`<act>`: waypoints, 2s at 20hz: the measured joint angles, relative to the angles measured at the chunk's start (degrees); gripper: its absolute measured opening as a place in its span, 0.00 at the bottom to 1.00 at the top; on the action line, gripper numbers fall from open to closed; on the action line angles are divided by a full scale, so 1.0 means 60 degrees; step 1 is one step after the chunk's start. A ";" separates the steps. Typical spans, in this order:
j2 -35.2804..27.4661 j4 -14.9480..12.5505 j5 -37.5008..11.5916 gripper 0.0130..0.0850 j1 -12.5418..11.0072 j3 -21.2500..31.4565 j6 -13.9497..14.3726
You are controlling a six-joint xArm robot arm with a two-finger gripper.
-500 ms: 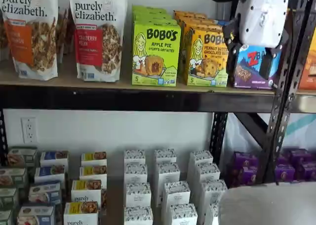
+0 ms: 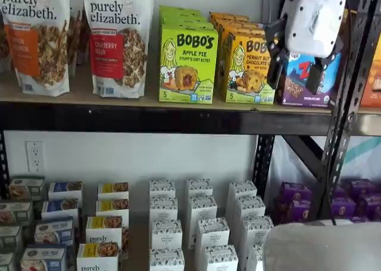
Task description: Pick the green box on the top shelf, the fourth from the left
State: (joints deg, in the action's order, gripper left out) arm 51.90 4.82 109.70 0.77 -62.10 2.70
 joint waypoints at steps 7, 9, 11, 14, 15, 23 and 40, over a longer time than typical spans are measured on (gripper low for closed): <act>0.0019 0.0062 -0.0587 1.00 0.0454 0.0146 0.0432; -0.0076 0.0071 -0.0742 1.00 0.0667 0.0134 0.0629; -0.0184 0.0067 -0.0891 1.00 0.0879 0.0108 0.0829; -0.0462 0.0056 -0.1198 1.00 0.1306 0.0013 0.1224; -0.0551 0.0117 -0.1267 1.00 0.1367 -0.0023 0.1299; -0.0871 -0.0325 -0.2372 1.00 0.2218 -0.0027 0.1971; -0.2489 -0.1231 -0.3570 1.00 0.3196 -0.0895 0.2865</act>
State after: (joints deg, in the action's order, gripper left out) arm 36.97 -2.56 88.28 19.95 -67.46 19.89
